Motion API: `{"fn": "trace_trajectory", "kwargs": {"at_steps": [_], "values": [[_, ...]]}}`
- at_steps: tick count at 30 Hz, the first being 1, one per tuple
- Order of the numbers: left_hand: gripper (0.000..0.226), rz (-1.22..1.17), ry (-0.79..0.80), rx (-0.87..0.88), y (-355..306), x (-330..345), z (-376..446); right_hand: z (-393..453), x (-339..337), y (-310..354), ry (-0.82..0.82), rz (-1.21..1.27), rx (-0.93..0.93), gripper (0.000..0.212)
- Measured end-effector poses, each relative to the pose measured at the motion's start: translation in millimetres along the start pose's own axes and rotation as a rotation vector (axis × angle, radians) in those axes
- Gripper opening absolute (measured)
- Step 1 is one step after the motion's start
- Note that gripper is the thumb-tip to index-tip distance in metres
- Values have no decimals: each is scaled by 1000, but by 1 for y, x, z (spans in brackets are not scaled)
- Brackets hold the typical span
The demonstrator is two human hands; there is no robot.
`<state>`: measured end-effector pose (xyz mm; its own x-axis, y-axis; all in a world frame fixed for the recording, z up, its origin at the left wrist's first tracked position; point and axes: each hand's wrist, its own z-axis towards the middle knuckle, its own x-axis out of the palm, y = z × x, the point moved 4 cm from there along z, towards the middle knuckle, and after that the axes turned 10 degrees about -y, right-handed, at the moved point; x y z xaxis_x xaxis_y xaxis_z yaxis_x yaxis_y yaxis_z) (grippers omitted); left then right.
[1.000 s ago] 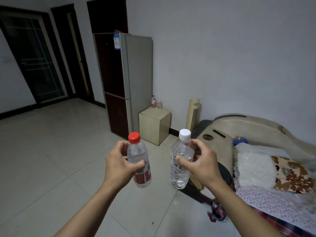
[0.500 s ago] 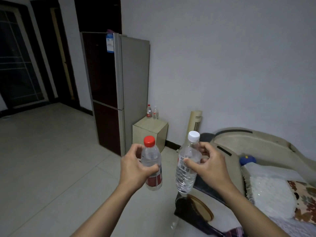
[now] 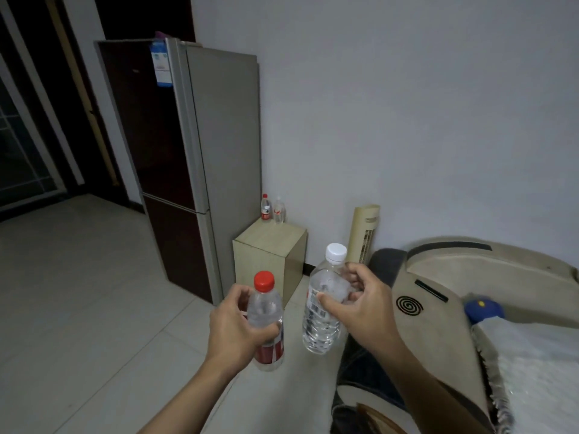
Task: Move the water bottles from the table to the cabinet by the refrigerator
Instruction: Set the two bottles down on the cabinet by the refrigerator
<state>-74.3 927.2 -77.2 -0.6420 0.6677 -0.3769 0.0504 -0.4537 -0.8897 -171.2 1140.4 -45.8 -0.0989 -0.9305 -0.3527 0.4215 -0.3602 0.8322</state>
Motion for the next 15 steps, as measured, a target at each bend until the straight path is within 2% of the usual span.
{"fn": "trace_trajectory", "kwargs": {"at_steps": [7, 15], "values": [[58, 16, -53, 41, -8, 40, 115, 130, 47, -40, 33, 37, -16, 57], [55, -44, -79, 35, 17, 80, 231, 228, 103, -67, 15, 38, -64, 49]]}}
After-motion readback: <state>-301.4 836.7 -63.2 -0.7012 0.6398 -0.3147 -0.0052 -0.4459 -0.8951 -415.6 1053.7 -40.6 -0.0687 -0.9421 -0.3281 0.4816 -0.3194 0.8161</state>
